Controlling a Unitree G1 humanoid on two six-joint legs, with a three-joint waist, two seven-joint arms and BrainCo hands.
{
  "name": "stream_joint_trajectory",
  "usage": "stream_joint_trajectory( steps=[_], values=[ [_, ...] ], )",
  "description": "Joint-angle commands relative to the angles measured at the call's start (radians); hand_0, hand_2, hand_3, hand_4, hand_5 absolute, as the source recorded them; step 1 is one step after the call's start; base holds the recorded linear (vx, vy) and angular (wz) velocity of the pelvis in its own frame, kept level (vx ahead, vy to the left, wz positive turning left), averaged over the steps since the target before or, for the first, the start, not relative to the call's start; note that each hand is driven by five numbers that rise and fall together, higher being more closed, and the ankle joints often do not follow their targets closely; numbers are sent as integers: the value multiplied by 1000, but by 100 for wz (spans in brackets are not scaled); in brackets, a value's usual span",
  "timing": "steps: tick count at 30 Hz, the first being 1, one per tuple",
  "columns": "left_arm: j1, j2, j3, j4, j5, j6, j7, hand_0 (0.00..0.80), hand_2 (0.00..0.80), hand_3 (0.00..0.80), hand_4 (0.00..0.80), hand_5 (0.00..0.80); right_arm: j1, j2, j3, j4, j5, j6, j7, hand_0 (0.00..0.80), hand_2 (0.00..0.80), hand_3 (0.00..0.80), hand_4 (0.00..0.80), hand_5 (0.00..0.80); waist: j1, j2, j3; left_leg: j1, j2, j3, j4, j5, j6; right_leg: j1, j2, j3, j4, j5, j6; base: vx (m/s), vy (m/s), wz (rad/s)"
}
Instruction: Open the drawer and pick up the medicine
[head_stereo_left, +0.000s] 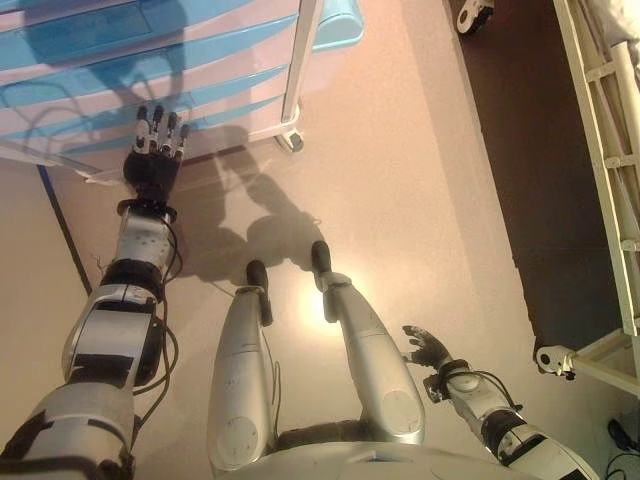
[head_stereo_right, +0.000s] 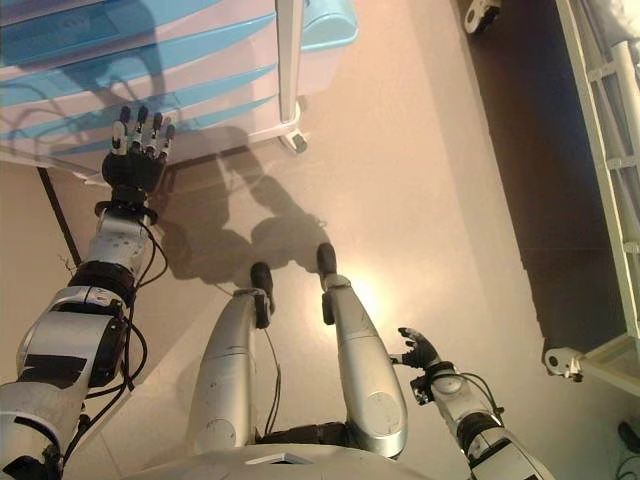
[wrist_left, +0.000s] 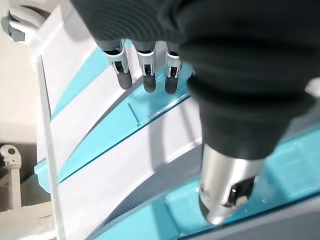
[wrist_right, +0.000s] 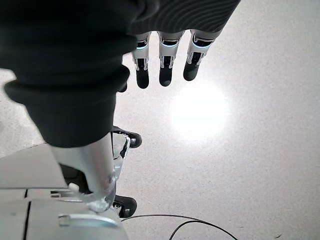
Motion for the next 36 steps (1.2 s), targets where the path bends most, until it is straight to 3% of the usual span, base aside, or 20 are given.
stream_joint_trajectory(
  steps=[1,26,36],
  values=[
    [-40,57,43,-84,-82,-54,-82,0,0,0,0,0,33,44,55,-25,19,-29,13,0,0,0,0,0,36,-47,-31,30,-99,65,-81,-40,60,86,42,-35,-52,-18,-18,0,0,0],
    [-90,151,75,-176,-122,-52,-119,0,0,0,0,0,90,68,73,-26,8,-32,10,0,0,0,0,0,63,-57,-31,98,-111,56,-67,-57,65,206,43,-41,-80,-38,-17,15,-9,2],
    [-31,162,116,-329,-97,-26,-112,0,0,0,0,0,161,72,71,-25,-22,-18,8,0,0,0,0,0,81,-46,-48,195,-122,49,-87,-56,59,318,36,-44,-103,-47,-10,83,-4,2]
  ],
)
